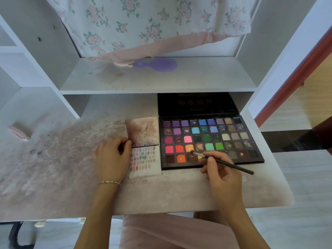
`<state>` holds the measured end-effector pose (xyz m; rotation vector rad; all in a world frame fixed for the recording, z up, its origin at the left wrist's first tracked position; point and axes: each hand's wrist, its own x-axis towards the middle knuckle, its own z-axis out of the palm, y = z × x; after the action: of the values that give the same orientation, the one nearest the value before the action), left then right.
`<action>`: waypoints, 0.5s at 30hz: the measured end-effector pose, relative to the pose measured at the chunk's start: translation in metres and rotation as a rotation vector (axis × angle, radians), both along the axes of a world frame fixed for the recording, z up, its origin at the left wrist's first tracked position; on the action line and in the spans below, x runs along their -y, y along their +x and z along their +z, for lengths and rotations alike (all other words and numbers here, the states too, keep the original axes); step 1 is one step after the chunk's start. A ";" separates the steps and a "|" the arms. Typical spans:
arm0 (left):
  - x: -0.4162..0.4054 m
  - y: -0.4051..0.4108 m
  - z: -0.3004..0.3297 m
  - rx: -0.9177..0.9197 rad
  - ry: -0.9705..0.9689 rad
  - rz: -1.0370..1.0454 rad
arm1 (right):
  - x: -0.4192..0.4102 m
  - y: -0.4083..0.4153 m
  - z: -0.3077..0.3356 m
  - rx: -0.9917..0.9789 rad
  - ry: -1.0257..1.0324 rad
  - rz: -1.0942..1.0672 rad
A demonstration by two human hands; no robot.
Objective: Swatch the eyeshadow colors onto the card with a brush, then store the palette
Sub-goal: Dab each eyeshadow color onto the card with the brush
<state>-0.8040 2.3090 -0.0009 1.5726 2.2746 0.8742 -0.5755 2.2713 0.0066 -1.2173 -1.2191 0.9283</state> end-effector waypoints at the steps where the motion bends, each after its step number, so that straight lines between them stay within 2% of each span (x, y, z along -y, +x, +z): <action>1: 0.000 0.000 0.000 -0.002 -0.003 -0.002 | 0.000 0.007 0.000 0.015 -0.001 -0.022; 15: 0.000 0.001 0.001 -0.002 0.001 -0.012 | -0.003 0.064 -0.012 0.295 0.037 -0.449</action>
<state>-0.8033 2.3087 -0.0004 1.5866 2.2642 0.8717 -0.5114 2.2746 -0.0056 -1.5544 -1.1131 0.4032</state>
